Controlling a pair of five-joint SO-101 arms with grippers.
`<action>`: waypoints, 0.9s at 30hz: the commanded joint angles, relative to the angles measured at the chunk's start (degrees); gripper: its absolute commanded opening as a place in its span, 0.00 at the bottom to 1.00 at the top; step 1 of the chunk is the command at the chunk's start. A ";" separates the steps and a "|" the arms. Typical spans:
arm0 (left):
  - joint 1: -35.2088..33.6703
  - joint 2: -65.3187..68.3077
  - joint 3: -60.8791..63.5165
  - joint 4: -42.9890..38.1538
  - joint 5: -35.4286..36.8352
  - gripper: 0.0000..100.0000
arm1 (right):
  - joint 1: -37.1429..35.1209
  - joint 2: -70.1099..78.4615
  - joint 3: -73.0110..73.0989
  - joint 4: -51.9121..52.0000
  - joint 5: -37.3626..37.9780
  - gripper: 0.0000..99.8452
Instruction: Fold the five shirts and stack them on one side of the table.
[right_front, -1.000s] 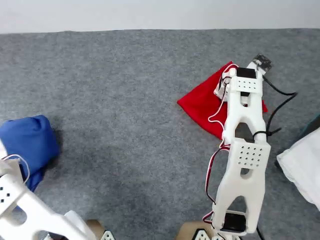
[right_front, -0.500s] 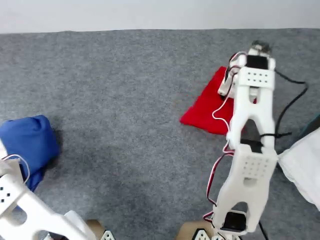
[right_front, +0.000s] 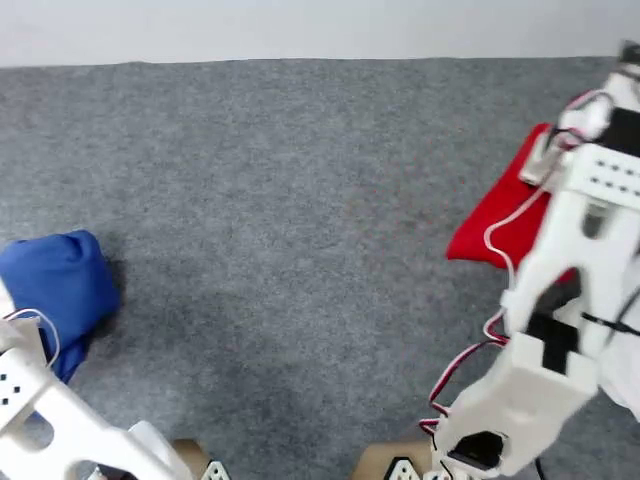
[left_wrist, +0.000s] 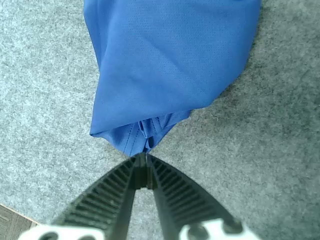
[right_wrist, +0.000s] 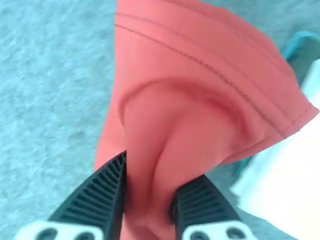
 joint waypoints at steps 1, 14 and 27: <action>0.35 -1.23 -0.66 -0.88 -0.35 0.01 | 6.64 -6.11 -0.35 2.15 3.08 0.01; 6.59 -1.23 -0.75 -0.88 -0.35 0.01 | 21.58 -6.81 -0.26 2.33 12.13 0.01; 7.21 -1.23 -0.75 -0.88 -0.26 0.01 | 29.85 -1.98 4.66 1.36 18.55 0.01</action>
